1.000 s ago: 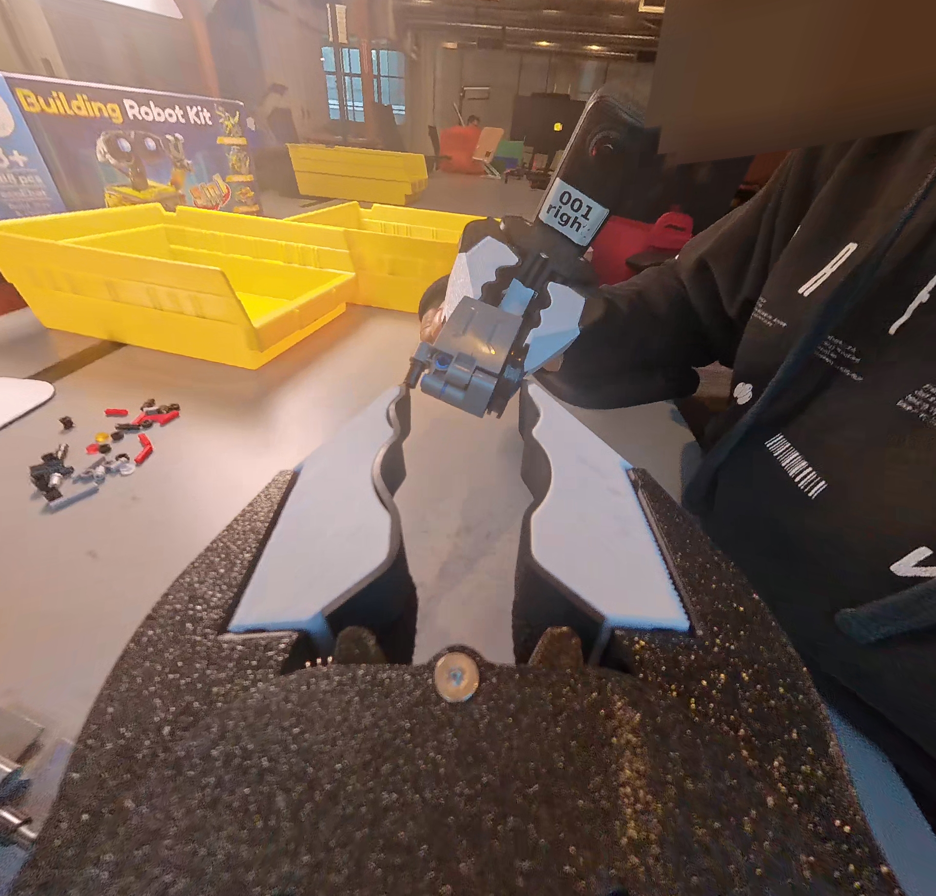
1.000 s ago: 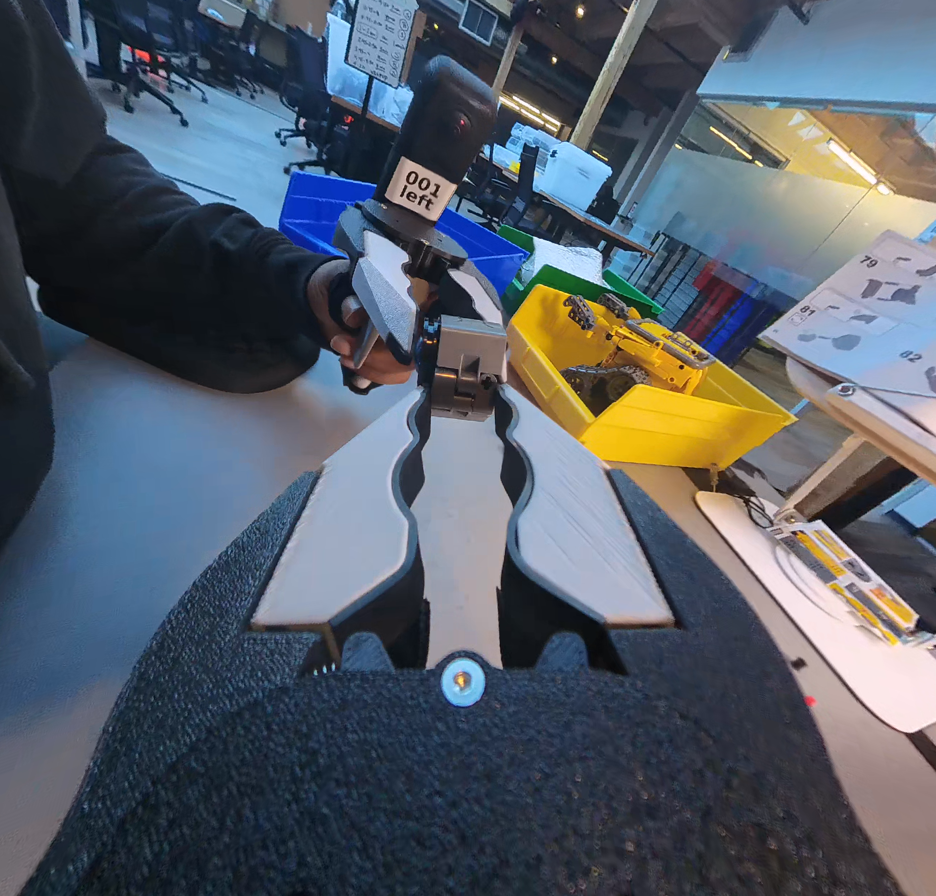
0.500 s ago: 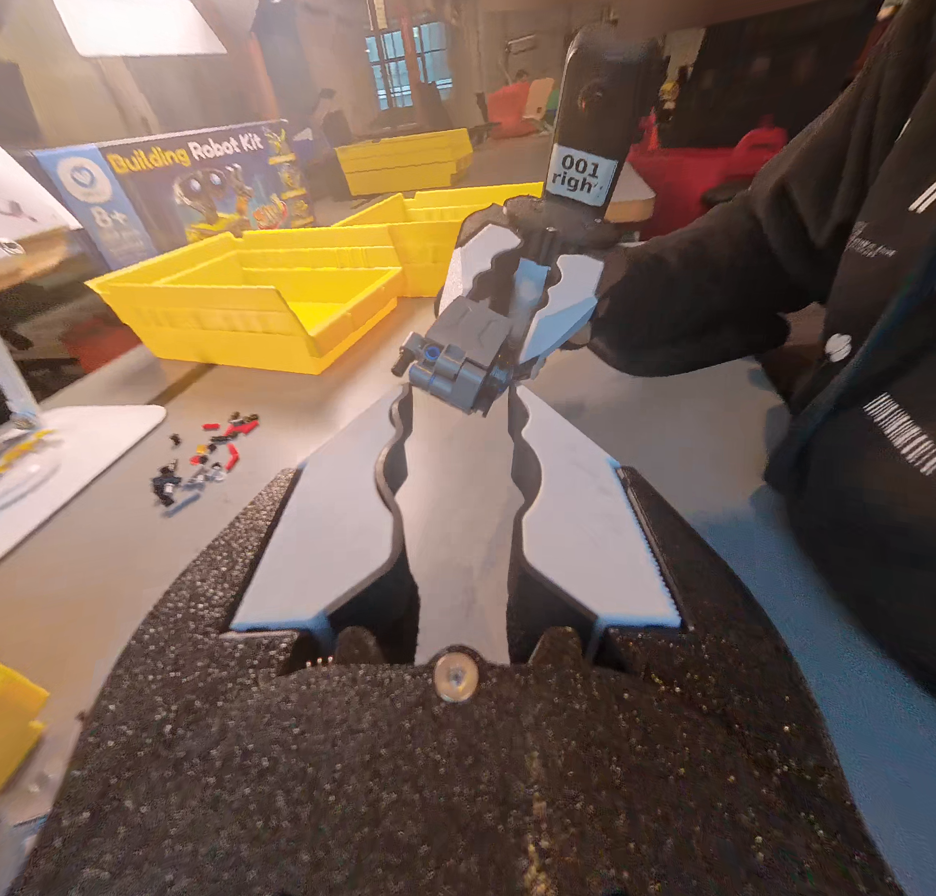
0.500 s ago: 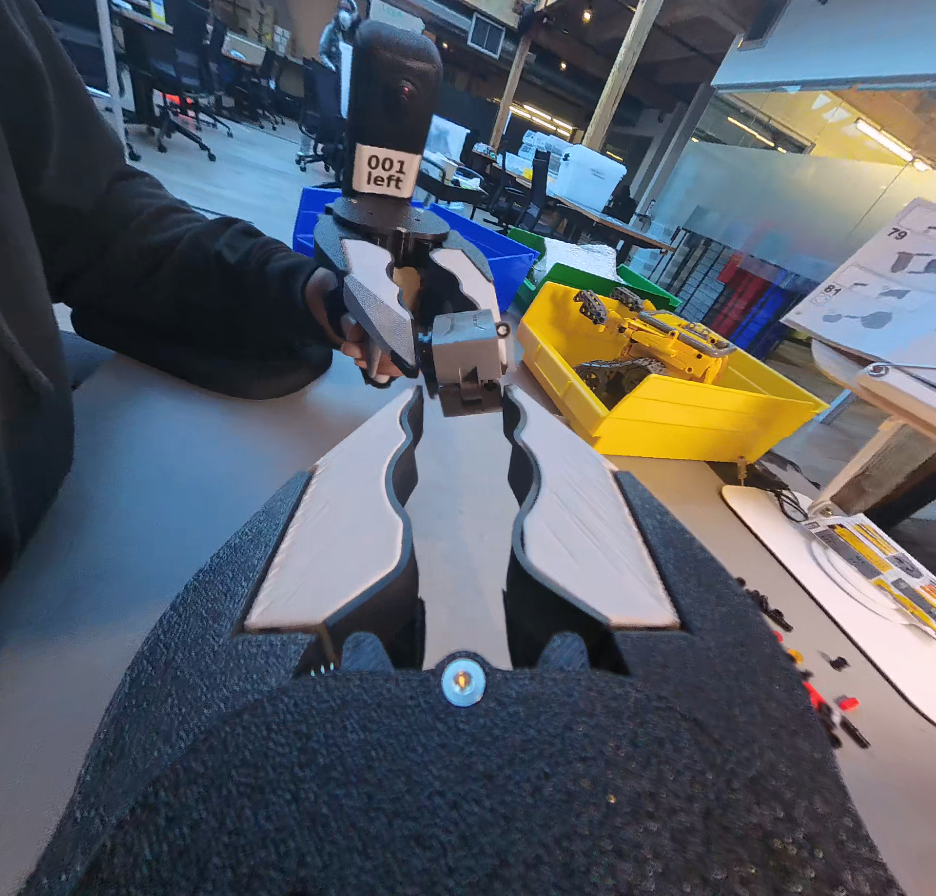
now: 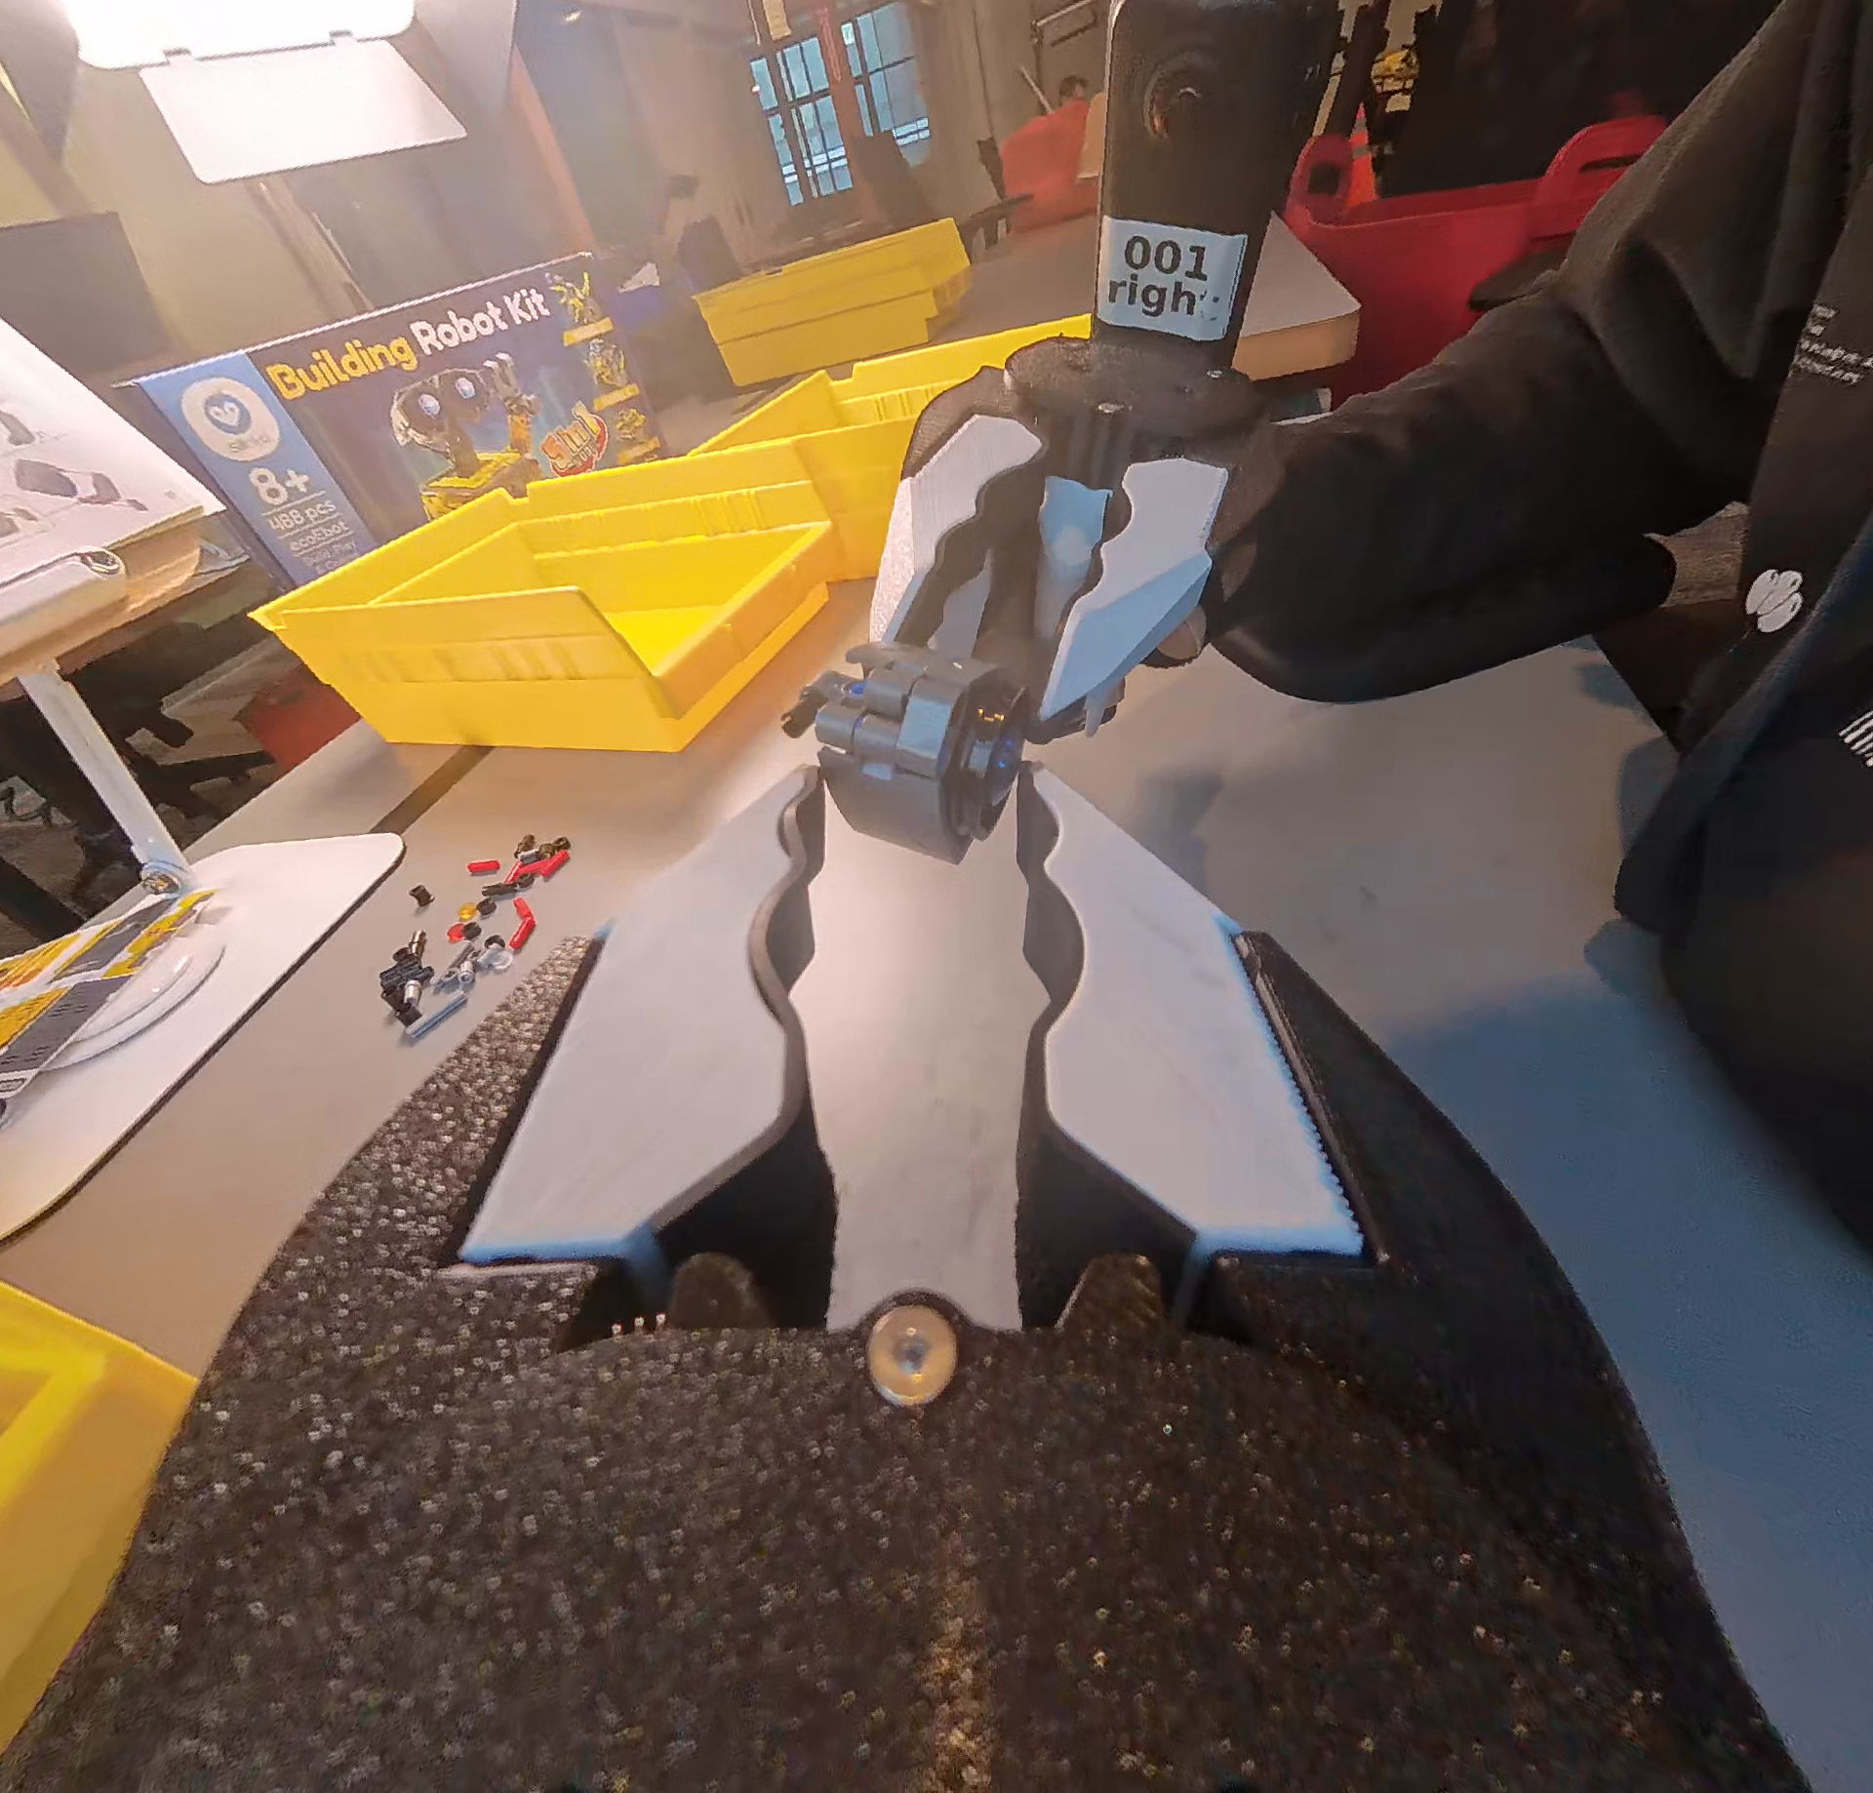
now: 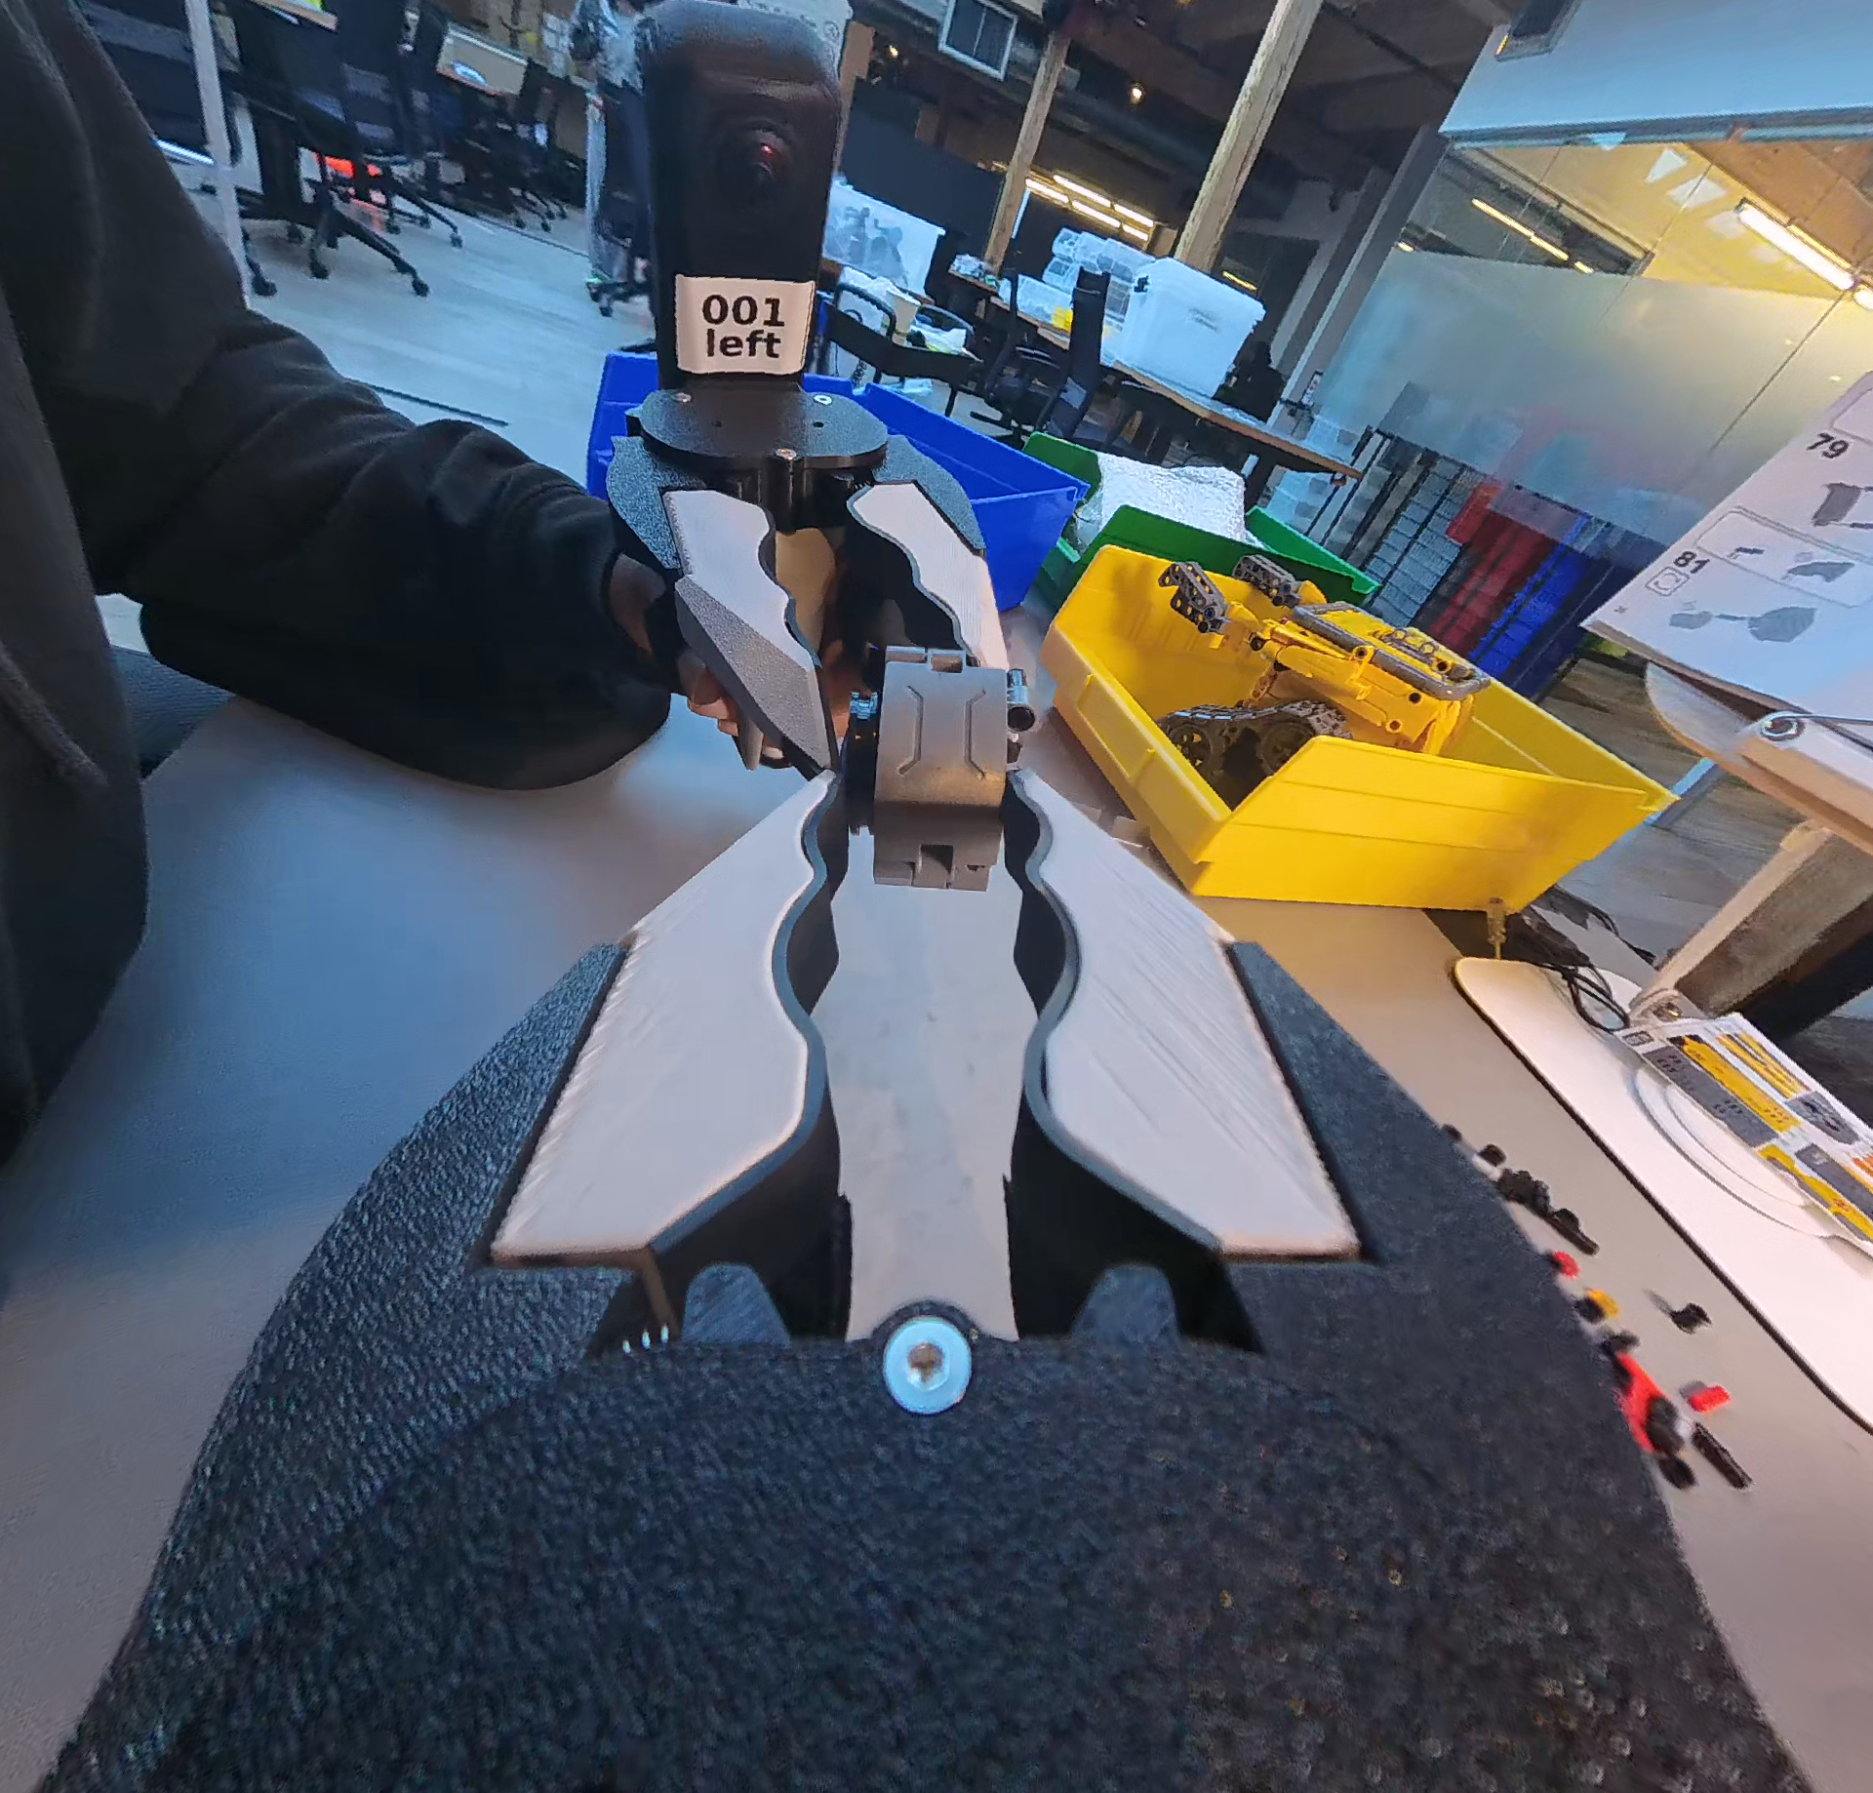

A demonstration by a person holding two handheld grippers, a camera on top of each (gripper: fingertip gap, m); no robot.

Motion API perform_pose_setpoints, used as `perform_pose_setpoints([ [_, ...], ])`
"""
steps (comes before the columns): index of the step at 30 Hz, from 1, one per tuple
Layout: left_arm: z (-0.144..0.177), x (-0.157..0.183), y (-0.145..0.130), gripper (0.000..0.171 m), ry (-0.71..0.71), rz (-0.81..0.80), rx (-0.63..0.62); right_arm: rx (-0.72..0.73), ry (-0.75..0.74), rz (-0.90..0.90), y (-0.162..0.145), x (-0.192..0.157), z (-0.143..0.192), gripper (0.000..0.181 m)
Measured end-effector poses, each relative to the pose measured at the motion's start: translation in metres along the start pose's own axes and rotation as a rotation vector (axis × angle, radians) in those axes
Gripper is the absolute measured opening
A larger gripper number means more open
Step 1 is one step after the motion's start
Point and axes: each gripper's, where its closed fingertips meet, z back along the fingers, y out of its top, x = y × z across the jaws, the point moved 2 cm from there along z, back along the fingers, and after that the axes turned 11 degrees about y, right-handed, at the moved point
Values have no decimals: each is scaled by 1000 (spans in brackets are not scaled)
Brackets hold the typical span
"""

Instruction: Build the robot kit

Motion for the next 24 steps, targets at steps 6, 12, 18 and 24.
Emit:
perform_pose_setpoints([
  [6,5,-9,2,46,22,60,2,65,21,-187,-1,10,7,30],
  [12,5,-17,0,60,49,119,-13,215,96,-548,0,25,16,30],
  [18,1,-20,-9,57,62,147,-54,202,115,-797,-20,32,15,30],
  [24,-1,-24,-15,59,85,159,-73,256,130,-1035,-35,39,18,30],
])
